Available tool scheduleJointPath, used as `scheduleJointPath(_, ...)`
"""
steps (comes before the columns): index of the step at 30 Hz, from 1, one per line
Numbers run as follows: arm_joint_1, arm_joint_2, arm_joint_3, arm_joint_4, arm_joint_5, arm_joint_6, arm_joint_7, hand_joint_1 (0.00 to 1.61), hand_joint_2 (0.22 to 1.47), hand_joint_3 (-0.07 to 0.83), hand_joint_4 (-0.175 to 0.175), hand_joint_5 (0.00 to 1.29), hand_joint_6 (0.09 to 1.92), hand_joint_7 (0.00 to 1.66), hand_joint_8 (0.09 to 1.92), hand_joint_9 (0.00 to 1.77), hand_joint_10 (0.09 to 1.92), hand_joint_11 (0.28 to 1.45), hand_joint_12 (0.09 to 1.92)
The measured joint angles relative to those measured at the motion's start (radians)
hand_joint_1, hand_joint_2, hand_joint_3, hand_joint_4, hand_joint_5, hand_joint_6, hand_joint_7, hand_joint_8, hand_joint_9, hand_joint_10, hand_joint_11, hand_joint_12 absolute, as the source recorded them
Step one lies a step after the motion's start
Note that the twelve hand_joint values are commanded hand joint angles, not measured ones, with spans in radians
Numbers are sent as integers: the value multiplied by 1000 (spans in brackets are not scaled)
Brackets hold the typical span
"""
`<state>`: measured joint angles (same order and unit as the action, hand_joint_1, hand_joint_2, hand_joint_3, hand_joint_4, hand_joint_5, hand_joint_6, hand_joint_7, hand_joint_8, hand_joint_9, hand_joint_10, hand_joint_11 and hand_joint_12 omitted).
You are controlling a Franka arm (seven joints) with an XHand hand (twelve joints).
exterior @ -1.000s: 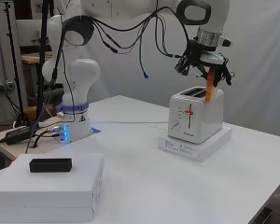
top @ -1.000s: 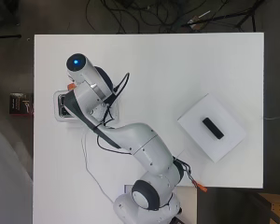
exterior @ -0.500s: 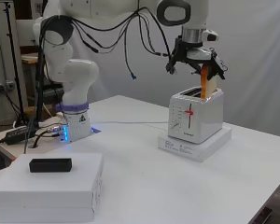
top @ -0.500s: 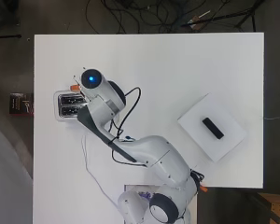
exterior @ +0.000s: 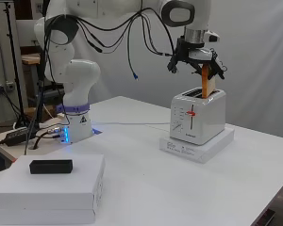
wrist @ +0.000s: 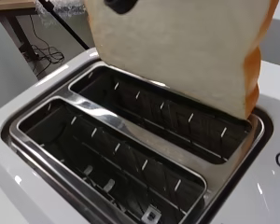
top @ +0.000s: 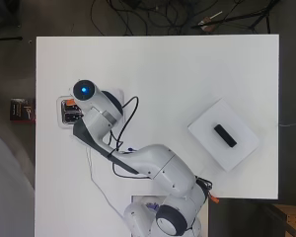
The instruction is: Teleoperate dual arm-hand system to toast a bread
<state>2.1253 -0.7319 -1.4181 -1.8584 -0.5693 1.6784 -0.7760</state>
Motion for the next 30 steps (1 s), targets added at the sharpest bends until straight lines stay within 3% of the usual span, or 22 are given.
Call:
scheduleJointPath(6,-2,-6,-41,-8,-16,14,-24,1360,1120,0,-175,852,1362,955,832,1042,833,760,87)
scheduleJointPath(9,-28,-14,-28,-36,-14,46,26,1364,1114,0,-175,817,1349,985,801,1070,837,757,87)
scheduleJointPath(12,-84,-19,-16,-63,-3,115,99,1377,1092,1,-175,845,1133,1040,773,1107,925,844,87)
scheduleJointPath(13,-94,-18,-10,-63,-9,121,113,1380,1088,4,-175,864,1040,1041,804,1100,992,858,133)
scheduleJointPath(16,-100,-14,31,-70,-35,117,159,1382,1083,2,-175,915,972,1048,780,1077,1102,731,707)
scheduleJointPath(18,-115,-17,44,-80,-38,138,171,1271,1108,10,-40,919,1133,1022,883,1081,1297,701,1120)
scheduleJointPath(19,-123,-18,47,-83,-41,148,172,1288,1119,12,48,906,1265,980,1004,1076,1419,702,1274)
scheduleJointPath(20,-127,-17,52,-83,-43,151,169,1308,1129,13,108,890,1381,944,1102,1070,1524,707,1381)
scheduleJointPath(21,-128,-16,57,-82,-46,143,167,1320,1142,16,142,868,1543,906,1190,1066,1629,718,1468)
scheduleJointPath(23,-129,-12,74,-81,-48,118,165,1234,1156,12,168,848,1734,915,1558,1089,1798,749,1599)
scheduleJointPath(24,-128,-12,79,-81,-48,114,163,1188,1159,9,173,856,1692,919,1641,1097,1840,757,1634)
scheduleJointPath(26,-122,-10,78,-79,-37,110,161,1059,1155,2,175,886,1353,932,1627,1100,1849,759,1654)
scheduleJointPath(27,-118,-9,78,-79,-28,107,156,1107,1148,6,93,932,1159,914,1531,1102,1826,759,1653)
scheduleJointPath(29,-117,-10,78,-88,-20,107,151,1052,1136,8,136,943,1107,980,1502,1143,1799,791,1669)
scheduleJointPath(30,-115,-9,77,-94,-20,105,153,1100,1131,9,114,956,1079,973,1376,1135,1731,778,1648)
